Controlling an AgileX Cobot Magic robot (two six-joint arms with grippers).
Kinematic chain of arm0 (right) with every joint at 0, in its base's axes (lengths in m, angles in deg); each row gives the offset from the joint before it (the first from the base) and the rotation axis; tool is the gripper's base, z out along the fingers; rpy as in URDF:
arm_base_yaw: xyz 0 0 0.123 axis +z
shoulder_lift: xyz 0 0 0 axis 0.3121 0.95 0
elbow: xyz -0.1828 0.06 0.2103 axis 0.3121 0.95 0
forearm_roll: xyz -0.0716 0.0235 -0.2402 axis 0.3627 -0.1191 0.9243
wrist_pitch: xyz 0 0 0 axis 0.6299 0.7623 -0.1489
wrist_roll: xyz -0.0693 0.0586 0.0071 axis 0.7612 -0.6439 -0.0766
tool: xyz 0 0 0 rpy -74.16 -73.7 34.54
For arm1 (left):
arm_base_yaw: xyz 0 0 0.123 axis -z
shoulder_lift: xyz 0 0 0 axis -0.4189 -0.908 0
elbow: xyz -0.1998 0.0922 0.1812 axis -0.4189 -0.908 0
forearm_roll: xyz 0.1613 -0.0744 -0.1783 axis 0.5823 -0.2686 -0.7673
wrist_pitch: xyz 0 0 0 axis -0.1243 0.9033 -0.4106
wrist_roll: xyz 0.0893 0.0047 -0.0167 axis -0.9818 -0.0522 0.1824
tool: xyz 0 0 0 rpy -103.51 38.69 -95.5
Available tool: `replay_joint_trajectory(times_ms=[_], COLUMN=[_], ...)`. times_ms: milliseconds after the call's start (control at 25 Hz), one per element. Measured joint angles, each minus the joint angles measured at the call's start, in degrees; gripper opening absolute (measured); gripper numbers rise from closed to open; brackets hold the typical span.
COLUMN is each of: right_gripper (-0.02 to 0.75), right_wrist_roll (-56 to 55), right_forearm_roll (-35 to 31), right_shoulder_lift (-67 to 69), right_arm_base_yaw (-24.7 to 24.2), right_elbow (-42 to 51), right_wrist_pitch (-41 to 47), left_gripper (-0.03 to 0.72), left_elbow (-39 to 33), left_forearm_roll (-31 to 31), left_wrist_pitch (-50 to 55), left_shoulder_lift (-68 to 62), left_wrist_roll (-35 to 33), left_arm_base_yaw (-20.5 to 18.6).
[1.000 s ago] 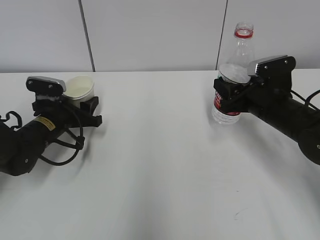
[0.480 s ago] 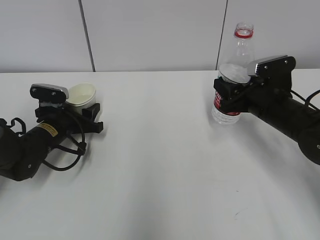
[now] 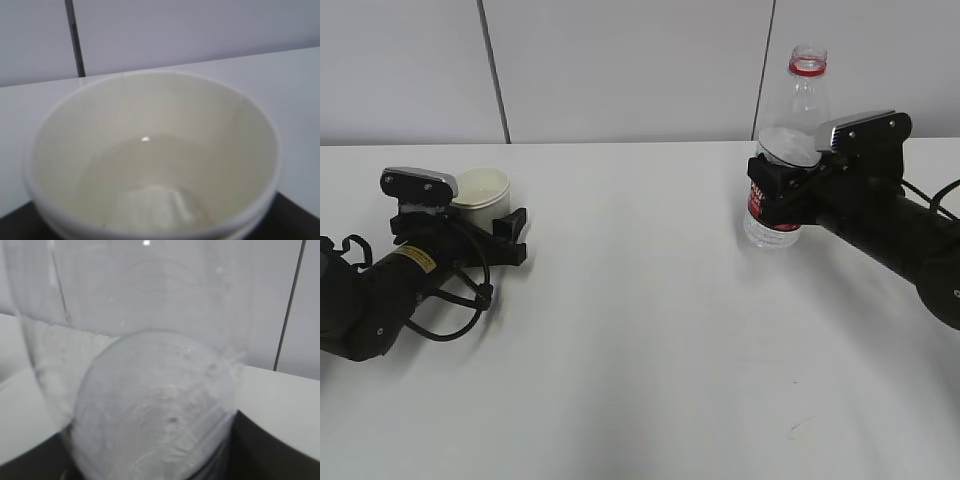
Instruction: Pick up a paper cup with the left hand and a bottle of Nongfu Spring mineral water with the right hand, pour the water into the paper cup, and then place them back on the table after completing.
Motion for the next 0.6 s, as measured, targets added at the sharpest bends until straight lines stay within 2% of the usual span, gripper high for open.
replay_joint_trajectory(times_ms=[240,600], right_gripper=[0.389,0.389], right_wrist_roll=[0.0,0.0], right_forearm_roll=[0.0,0.0], right_shoulder_lift=[0.0,0.0], right_arm_base_yaw=[0.0,0.0], right_elbow=[0.0,0.0], right_wrist_pitch=[0.0,0.0], left_gripper=[0.538,0.538], left_elbow=[-0.12,-6.82], left_forearm_roll=[-0.87,-2.21], left_wrist_pitch=[0.0,-0.11], left_shoulder_lift=[0.0,4.99], left_wrist_roll=[-0.06,-0.06], left_arm_base_yaw=[0.0,0.0])
